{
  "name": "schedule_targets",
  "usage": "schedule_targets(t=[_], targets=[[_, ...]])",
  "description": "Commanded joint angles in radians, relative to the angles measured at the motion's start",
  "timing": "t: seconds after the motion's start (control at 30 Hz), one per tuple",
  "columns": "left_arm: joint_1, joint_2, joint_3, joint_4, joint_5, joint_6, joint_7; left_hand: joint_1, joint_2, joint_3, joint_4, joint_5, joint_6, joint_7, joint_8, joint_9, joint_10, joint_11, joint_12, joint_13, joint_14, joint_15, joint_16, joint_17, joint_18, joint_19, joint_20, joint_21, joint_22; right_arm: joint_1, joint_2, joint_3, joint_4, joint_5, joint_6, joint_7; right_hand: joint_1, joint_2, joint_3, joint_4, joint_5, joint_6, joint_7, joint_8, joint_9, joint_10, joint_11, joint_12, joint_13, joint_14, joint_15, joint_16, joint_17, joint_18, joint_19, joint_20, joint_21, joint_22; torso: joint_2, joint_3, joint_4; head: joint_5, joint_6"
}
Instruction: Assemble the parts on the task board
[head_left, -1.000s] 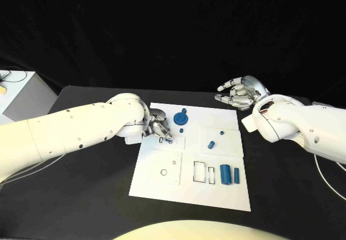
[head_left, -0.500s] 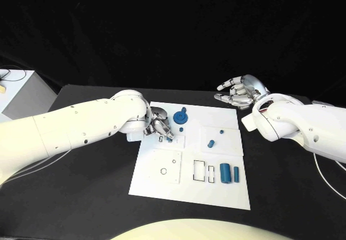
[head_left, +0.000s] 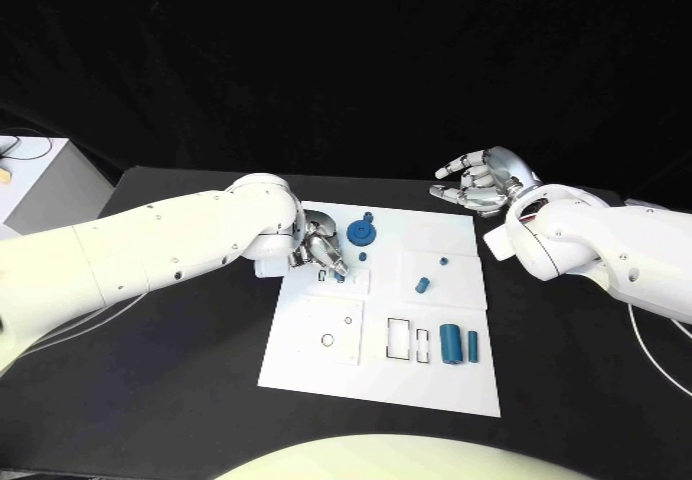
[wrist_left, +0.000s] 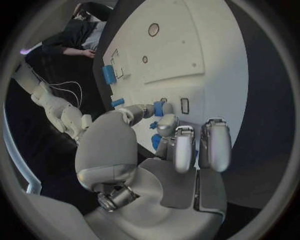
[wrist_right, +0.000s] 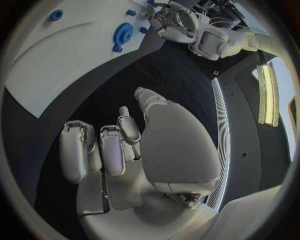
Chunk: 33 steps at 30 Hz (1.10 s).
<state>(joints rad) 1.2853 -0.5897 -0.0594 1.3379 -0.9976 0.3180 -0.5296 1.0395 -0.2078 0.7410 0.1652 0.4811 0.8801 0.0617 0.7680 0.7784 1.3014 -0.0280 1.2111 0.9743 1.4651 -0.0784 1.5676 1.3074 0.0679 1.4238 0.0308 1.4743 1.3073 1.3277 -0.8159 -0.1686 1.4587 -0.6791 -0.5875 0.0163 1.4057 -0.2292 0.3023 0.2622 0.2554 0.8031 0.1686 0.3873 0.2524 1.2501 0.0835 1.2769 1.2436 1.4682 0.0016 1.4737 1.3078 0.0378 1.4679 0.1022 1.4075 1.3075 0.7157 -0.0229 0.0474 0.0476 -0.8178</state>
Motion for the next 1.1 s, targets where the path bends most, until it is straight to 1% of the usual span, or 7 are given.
schedule_targets(t=[0.03,0.33,0.5,0.67,0.83,1.1], targets=[[0.001,0.002,0.000,0.002,0.005,0.036,-0.002,0.003,0.003,0.218,-0.221,0.004,0.023,-0.018,0.004,0.002,0.001,-0.003,-0.003,0.000,0.106,-0.007,0.003,0.263,-0.015,0.007,-0.003,0.004,0.032,-0.001,-0.001,0.000,0.000,-0.008,0.017,0.002,-0.002,-0.005,-0.005,-0.004,0.003,-0.009,-0.001,0.004,0.001,-0.003,0.000,0.005,-0.001,0.051,0.004,0.000,0.084,0.002,0.032,0.005,-0.006,0.164,0.000,-0.0003,0.0001,0.003,-0.003],[0.001,0.002,-0.001,-0.001,0.000,0.042,-0.003,0.004,0.003,0.218,-0.222,0.003,0.024,-0.018,0.003,0.002,0.000,-0.003,-0.004,-0.002,0.106,-0.007,0.003,0.263,-0.015,0.007,-0.003,0.004,0.033,-0.001,-0.001,0.000,-0.001,-0.008,0.018,0.001,-0.002,-0.005,-0.005,-0.004,0.003,-0.009,-0.001,0.004,0.001,-0.003,0.000,0.005,-0.001,0.051,0.004,0.000,0.084,0.002,0.032,0.005,-0.006,0.164,0.000,-0.0014,0.0004,0.007,-0.007],[0.001,0.004,-0.001,-0.003,0.000,0.042,-0.003,0.004,0.003,0.218,-0.222,0.003,0.024,-0.018,0.003,0.002,0.000,-0.003,-0.004,-0.002,0.106,-0.007,0.003,0.263,-0.015,0.007,-0.003,0.004,0.033,-0.001,0.000,0.000,-0.001,-0.008,0.020,0.000,-0.002,-0.005,-0.005,-0.004,0.003,-0.009,-0.001,0.004,0.001,-0.003,0.000,0.005,-0.001,0.051,0.004,0.000,0.084,0.002,0.032,0.005,-0.006,0.164,0.000,-0.0017,0.0007,0.007,-0.008],[0.001,0.006,-0.002,-0.006,-0.001,0.043,-0.003,0.004,0.003,0.218,-0.222,0.003,0.024,-0.018,0.003,0.002,0.000,-0.003,-0.004,-0.002,0.106,-0.007,0.003,0.263,-0.015,0.007,-0.003,0.004,0.033,-0.001,0.001,0.000,-0.002,-0.008,0.021,0.000,-0.002,-0.005,-0.005,-0.004,0.003,-0.009,-0.001,0.004,0.001,-0.003,0.000,0.005,-0.001,0.051,0.004,0.000,0.084,0.002,0.032,0.005,-0.006,0.164,0.000,-0.0015,0.0000,0.007,-0.007],[0.001,0.006,-0.003,-0.009,-0.001,0.048,-0.003,0.004,0.003,0.218,-0.222,0.003,0.024,-0.018,0.003,0.002,0.000,-0.003,-0.004,-0.002,0.106,-0.007,0.003,0.263,-0.015,0.007,-0.003,0.004,0.033,-0.001,0.001,0.000,-0.002,-0.008,0.021,0.000,-0.004,-0.004,-0.006,-0.003,0.004,-0.009,-0.001,0.005,0.002,-0.002,0.000,0.005,-0.001,0.051,0.004,-0.001,0.083,0.002,0.032,0.005,-0.006,0.164,0.000,-0.0007,0.0001,0.007,-0.010],[0.001,0.006,-0.003,-0.010,-0.002,0.058,-0.004,0.004,0.004,0.218,-0.222,0.003,0.024,-0.018,0.002,0.003,0.001,-0.002,-0.004,-0.001,0.106,-0.007,0.003,0.263,-0.015,0.008,-0.003,0.005,0.034,-0.001,0.001,0.000,-0.002,-0.008,0.021,0.000,-0.004,-0.004,-0.006,-0.003,0.004,-0.009,-0.001,0.005,0.002,-0.002,0.000,0.005,-0.001,0.051,0.004,-0.001,0.083,0.002,0.032,0.005,-0.006,0.164,0.000,-0.0006,-0.0002,0.008,-0.012]])
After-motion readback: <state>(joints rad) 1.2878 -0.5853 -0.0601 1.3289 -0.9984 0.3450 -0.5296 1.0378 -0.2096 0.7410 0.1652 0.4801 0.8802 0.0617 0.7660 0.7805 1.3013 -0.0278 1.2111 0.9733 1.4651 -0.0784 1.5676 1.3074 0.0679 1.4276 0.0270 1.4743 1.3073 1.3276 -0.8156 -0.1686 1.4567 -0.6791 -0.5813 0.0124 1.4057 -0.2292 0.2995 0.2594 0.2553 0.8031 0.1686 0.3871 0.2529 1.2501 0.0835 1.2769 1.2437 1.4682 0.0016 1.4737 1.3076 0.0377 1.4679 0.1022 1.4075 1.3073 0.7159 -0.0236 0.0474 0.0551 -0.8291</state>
